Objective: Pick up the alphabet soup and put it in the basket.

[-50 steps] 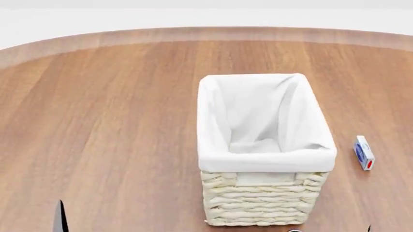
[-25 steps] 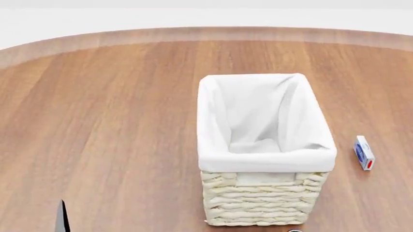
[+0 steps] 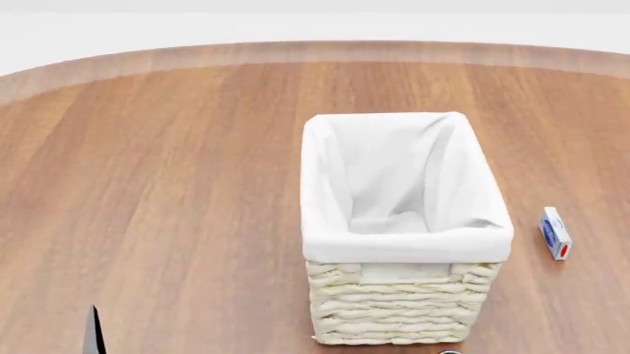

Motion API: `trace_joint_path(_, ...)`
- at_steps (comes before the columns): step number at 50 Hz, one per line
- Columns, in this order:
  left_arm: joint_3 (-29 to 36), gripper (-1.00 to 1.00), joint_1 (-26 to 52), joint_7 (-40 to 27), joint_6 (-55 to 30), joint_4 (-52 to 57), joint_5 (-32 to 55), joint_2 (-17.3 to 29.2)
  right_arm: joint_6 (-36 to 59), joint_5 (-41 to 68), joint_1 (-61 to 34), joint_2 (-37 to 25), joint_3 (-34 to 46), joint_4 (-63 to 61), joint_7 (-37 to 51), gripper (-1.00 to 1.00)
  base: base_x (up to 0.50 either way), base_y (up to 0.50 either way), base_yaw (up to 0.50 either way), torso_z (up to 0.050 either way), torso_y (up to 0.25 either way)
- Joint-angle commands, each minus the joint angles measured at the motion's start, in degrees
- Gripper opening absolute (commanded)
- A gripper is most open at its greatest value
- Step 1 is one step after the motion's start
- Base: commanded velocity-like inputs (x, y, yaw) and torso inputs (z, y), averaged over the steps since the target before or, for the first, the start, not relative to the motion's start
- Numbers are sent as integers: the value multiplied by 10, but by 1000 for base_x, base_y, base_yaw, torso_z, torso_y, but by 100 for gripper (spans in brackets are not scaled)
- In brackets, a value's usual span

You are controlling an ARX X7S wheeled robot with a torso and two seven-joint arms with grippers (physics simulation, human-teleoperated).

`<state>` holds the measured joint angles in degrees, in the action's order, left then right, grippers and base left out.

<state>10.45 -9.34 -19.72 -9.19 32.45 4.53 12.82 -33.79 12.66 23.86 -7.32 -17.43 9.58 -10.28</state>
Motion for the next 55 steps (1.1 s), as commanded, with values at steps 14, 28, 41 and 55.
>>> trace_joint_path(14,9,100,-1,-12,2,1,6,11,-119,-5,-57,18,14,197,-7,100,0,0,0,0,0)
trace_joint_path(28,15,100,2,-18,3,-2,10,17,-64,17,-30,4,10,82,22,100,0,0,0,0,0)
trace_joint_path(41,20,100,5,-23,1,-4,14,21,-70,24,-45,0,-2,115,40,100,0,0,0,0,0)
trace_joint_path(55,22,100,5,-29,3,-7,18,26,-69,32,-58,-7,-13,146,55,100,0,0,0,0,0)
